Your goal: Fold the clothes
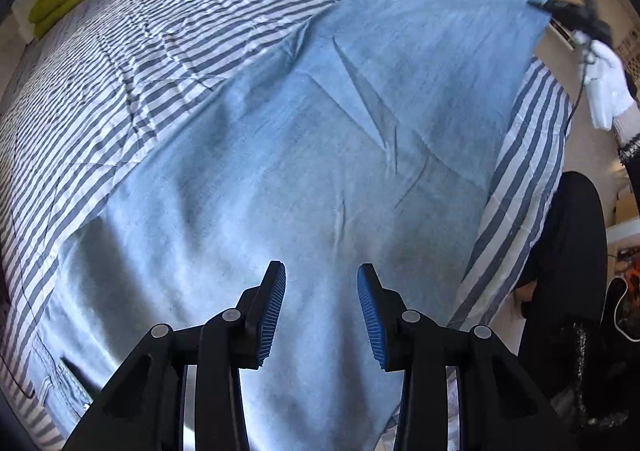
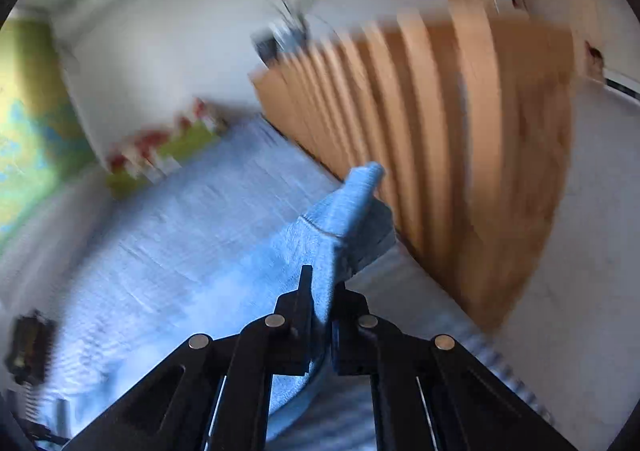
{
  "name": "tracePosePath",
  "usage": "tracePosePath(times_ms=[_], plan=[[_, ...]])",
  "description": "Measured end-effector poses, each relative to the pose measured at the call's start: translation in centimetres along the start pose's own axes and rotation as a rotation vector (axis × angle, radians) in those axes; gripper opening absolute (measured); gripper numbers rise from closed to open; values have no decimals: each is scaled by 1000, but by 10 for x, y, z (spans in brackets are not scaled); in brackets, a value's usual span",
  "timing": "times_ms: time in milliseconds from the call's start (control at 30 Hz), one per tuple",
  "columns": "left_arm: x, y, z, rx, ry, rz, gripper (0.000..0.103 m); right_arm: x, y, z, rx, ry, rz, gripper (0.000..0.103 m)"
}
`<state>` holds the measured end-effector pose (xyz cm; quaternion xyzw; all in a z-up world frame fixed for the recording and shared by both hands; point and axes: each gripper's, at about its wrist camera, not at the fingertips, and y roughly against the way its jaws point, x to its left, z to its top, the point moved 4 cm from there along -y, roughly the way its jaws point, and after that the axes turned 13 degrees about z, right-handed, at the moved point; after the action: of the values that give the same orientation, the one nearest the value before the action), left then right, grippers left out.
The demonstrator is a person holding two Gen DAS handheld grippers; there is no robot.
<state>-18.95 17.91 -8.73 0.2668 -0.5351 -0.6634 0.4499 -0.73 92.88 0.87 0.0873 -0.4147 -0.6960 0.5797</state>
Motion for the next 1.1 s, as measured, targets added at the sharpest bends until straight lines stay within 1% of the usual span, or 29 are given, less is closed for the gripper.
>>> tracePosePath(times_ms=[33, 67, 100, 200, 267, 300, 333, 367, 400, 433, 467, 500, 533, 633, 667, 733, 767, 800, 867, 933, 967, 1000, 1033, 1067, 1100], plan=[[-2, -1, 2, 1, -9, -5, 40, -15, -20, -11, 84, -30, -40, 7], [-5, -2, 4, 2, -19, -11, 40, -29, -35, -23, 148, -67, -37, 8], [-9, -4, 7, 2, -28, -14, 40, -37, -39, -29, 164, -99, -26, 8], [-11, -6, 19, 5, -37, -23, 40, -51, -35, -35, 121, -182, 43, 10], [-12, -6, 33, -6, -38, -36, 40, -46, -28, -34, 71, -187, 64, 10], [-13, -5, 40, -17, -40, -32, 40, -33, -20, -32, 21, -161, 77, 6], [-13, -4, 47, -26, -39, -30, 40, -13, -7, -32, -24, -99, 105, 6], [-13, -4, 53, -35, -38, -31, 40, 20, 10, -35, -66, 11, 166, 6], [-12, -3, 58, -44, -35, -31, 40, 44, 22, -38, -78, 87, 214, 6], [-10, -2, 62, -53, -31, -27, 40, 76, 34, -49, -79, 184, 275, 6], [-7, -1, 65, -61, -22, -23, 40, 112, 44, -67, -62, 299, 341, 6], [-2, -1, 66, -65, -6, -22, 40, 143, 49, -88, -23, 403, 377, 6], [5, -2, 69, -66, 17, -22, 40, 177, 47, -119, 39, 530, 411, 6], [22, 0, 59, -60, 109, -35, 40, 232, 31, -199, 190, 780, 447, 5], [22, 6, 58, -63, 124, -42, 40, 243, 25, -219, 222, 837, 436, 5], [20, 14, 59, -85, 139, -53, 40, 259, 17, -248, 241, 949, 394, 5], [16, 19, 64, -98, 139, -78, 40, 267, 14, -263, 252, 1011, 364, 5], [10, 24, 71, -111, 128, -101, 41, 268, 21, -275, 252, 1037, 355, 5], [-9, 36, 96, -154, 82, -119, 42, 276, 20, -287, 245, 1087, 319, 5], [-39, 51, 123, -197, 26, -168, 49, 278, 23, -297, 232, 1141, 273, 5], [-56, 55, 138, -204, -5, -206, 57, 281, 19, -303, 241, 1164, 243, 5], [-73, 57, 152, -198, -39, -244, 65, 278, 17, -304, 249, 1175, 224, 5], [-92, 56, 163, -177, -82, -279, 67, 280, 12, -309, 250, 1197, 194, 5], [-111, 56, 172, -163, -133, -292, 68, 281, 11, -315, 239, 1228, 167, 5], [-129, 52, 182, -157, -182, -257, 69, 283, 7, -316, 228, 1252, 145, 5]])
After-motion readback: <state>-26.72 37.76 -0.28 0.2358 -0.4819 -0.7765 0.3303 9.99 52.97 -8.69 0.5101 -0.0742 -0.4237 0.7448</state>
